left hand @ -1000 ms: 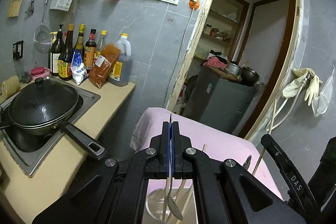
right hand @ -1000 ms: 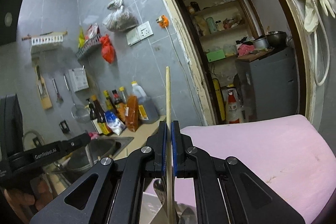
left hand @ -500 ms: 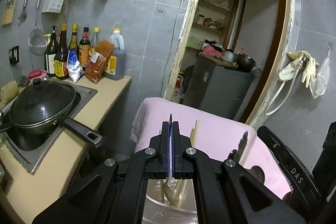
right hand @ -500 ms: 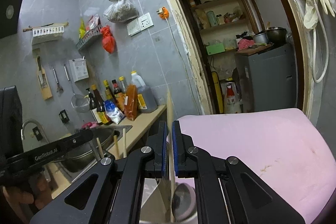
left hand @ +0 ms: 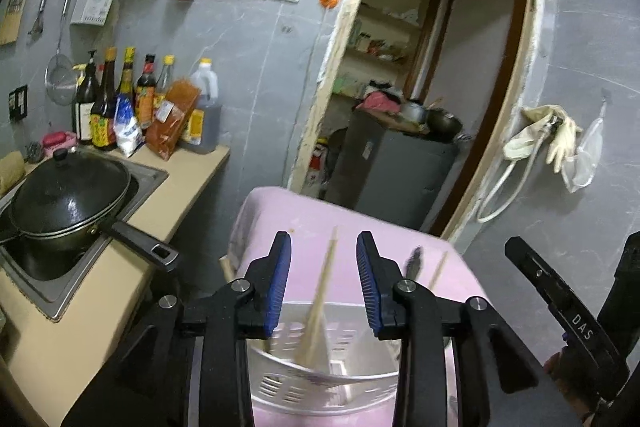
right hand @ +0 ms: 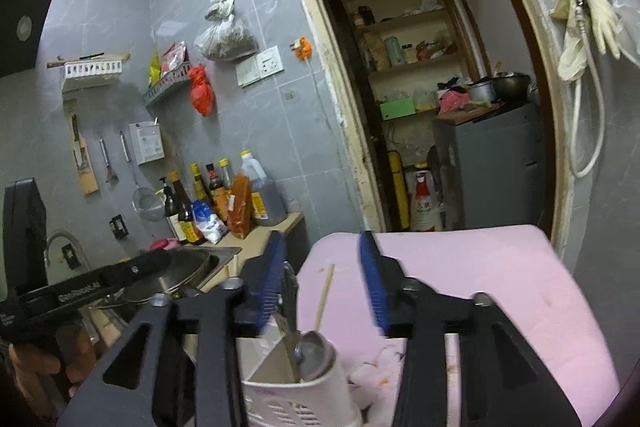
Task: Organize utensils
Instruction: 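Release the spoon from the left tool while the right tool drops the chopstick in, then move both tools back toward the gold spoon and steel spoon, then grasp the gold spoon with the left tool while the right tool grasps the steel spoon, then lift and carry the gold spoon and steel spoon over the white holder with both tools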
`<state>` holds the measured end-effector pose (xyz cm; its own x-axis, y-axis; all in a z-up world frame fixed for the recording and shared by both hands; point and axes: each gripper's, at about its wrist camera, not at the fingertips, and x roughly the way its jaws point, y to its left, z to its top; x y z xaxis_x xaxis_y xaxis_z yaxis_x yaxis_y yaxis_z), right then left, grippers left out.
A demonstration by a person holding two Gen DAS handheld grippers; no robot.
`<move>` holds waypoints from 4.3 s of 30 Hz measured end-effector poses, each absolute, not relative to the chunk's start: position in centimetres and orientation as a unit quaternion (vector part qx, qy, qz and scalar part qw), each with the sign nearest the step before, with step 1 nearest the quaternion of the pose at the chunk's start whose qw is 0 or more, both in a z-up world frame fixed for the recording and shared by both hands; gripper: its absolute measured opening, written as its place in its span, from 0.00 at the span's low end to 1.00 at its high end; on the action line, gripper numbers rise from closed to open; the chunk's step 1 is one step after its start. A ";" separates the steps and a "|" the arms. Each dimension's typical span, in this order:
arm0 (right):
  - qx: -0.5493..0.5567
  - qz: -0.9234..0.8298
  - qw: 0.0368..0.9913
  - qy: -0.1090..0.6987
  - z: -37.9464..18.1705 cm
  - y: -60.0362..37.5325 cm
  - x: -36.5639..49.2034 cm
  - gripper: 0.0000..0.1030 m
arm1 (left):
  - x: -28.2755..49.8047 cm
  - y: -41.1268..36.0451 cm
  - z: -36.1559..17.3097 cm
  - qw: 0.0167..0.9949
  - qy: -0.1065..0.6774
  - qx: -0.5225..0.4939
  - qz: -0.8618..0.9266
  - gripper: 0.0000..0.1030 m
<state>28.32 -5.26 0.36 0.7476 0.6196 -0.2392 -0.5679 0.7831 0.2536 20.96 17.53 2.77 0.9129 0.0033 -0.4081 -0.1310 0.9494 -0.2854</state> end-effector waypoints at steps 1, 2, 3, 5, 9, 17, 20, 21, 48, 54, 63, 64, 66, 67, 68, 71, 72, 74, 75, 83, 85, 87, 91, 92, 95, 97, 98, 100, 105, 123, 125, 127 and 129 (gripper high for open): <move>0.083 0.315 0.933 0.153 0.6 -5.8 28.0 0.53 | 20.8 17.1 3.0 0.967 0.205 -0.150 0.031 0.28; 0.084 0.310 0.935 0.151 0.9 -6.4 27.7 0.54 | 20.6 16.6 3.4 0.968 0.204 -0.144 0.026 0.28; 0.082 0.305 0.937 0.150 1.1 -6.9 27.4 0.58 | 20.5 16.2 3.5 0.969 0.203 -0.141 0.024 0.29; 0.080 0.294 0.941 0.146 1.6 -8.1 26.8 0.68 | 20.1 15.3 3.9 0.971 0.198 -0.134 0.015 0.40; 0.078 0.265 0.951 0.137 2.3 -10.6 25.5 0.85 | 19.2 13.4 4.1 0.973 0.193 -0.128 -0.001 0.52; 0.073 0.231 0.961 0.134 2.5 -15.4 23.5 1.00 | 17.5 9.4 4.5 0.979 0.172 -0.111 -0.013 0.89; 0.064 0.224 0.962 0.141 2.4 -16.7 23.1 1.00 | 17.1 7.7 4.5 0.980 0.171 -0.097 -0.013 0.90; 0.061 0.223 0.962 0.144 2.3 -17.0 22.9 1.00 | 17.0 7.1 4.4 0.980 0.175 -0.091 -0.014 0.90; -0.036 0.213 0.902 0.375 -11.2 -18.3 21.6 0.83 | 17.8 3.6 -8.6 0.939 0.341 -0.046 0.004 0.90; -0.050 0.224 0.880 0.416 -13.6 -17.0 21.8 0.55 | 18.6 4.0 -10.6 0.922 0.382 -0.060 -0.020 0.90; -0.101 0.233 0.865 0.433 -14.7 -14.8 20.8 0.38 | 19.6 3.9 -11.3 0.904 0.416 -0.079 -0.064 0.74; -0.109 0.229 0.866 0.432 -14.7 -14.8 20.7 0.34 | 19.8 3.8 -11.4 0.900 0.422 -0.082 -0.069 0.69; -0.114 0.224 0.866 0.432 -14.6 -14.8 20.7 0.24 | 20.2 3.4 -11.5 0.893 0.434 -0.091 -0.083 0.61; -0.117 0.222 0.867 0.431 -14.6 -15.0 20.6 0.14 | 20.3 3.1 -11.6 0.889 0.439 -0.095 -0.090 0.57; -0.122 0.219 0.867 0.430 -14.6 -15.2 20.5 0.10 | 20.5 2.9 -11.7 0.886 0.443 -0.098 -0.095 0.54; -0.131 0.210 0.870 0.427 -14.6 -16.2 20.7 0.07 | 21.1 1.9 -12.3 0.873 0.462 -0.105 -0.118 0.40; -0.133 0.206 0.871 0.427 -14.5 -16.7 20.8 0.06 | 21.3 1.4 -12.6 0.866 0.472 -0.105 -0.126 0.36; -0.138 0.194 0.873 0.425 -14.4 -17.8 21.2 0.06 | 21.6 0.8 -12.8 0.859 0.483 -0.107 -0.132 0.29; -0.138 0.189 0.874 0.425 -14.4 -18.3 21.5 0.05 | 21.8 0.5 -12.9 0.857 0.486 -0.107 -0.132 0.29; -0.124 0.190 0.877 0.423 -14.1 -21.0 23.1 0.05 | 23.4 -1.0 -13.1 0.854 0.502 -0.094 -0.103 0.22; -0.118 0.197 0.877 0.422 -14.1 -21.0 23.5 0.05 | 23.8 -1.2 -13.2 0.858 0.501 -0.081 -0.080 0.14; -0.110 0.202 0.877 0.422 -14.1 -21.1 23.9 0.05 | 23.8 -1.3 -13.1 0.859 0.499 -0.081 -0.076 0.13; -0.103 0.209 0.875 0.424 -14.1 -20.9 25.0 0.05 | 23.5 -1.4 -12.9 0.861 0.496 -0.085 -0.074 0.10; -0.102 0.212 0.873 0.427 -14.1 -20.8 25.4 0.05 | 23.3 -1.2 -12.9 0.862 0.495 -0.085 -0.072 0.09; -0.099 0.218 0.870 0.432 -14.1 -20.5 26.5 0.07 | 23.0 -0.9 -12.9 0.863 0.493 -0.089 -0.063 0.07; -0.102 0.223 0.867 0.433 -14.1 -20.1 27.3 0.08 | 22.7 -0.6 -12.8 0.864 0.493 -0.088 -0.055 0.07; -0.103 0.226 0.867 0.433 -14.1 -19.9 27.7 0.09 | 22.5 -0.2 -12.7 0.865 0.492 -0.086 -0.049 0.07; -0.109 0.229 0.866 0.431 -14.0 -19.4 28.4 0.09 | 22.8 0.2 -13.0 0.865 0.492 -0.090 -0.040 0.07; -0.105 0.255 0.859 0.430 -14.3 -18.2 28.9 0.09 | 22.0 2.2 -12.9 0.864 0.490 -0.115 -0.022 0.07; -0.111 0.271 0.841 0.455 -14.9 -16.0 30.1 0.12 | 22.2 3.5 -12.2 0.829 0.544 -0.127 -0.027 0.10; -0.123 0.268 0.839 0.456 -14.8 -15.7 29.9 0.12 | 22.2 3.6 -12.1 0.830 0.543 -0.129 -0.025 0.06; -0.143 0.269 0.840 0.449 -14.6 -15.3 29.6 0.11 | 22.0 3.8 -11.9 0.833 0.537 -0.130 -0.024 0.03; -0.136 0.272 0.844 0.443 -14.3 -15.5 29.2 0.11 | 21.4 4.1 -11.7 0.838 0.529 -0.130 -0.025 0.03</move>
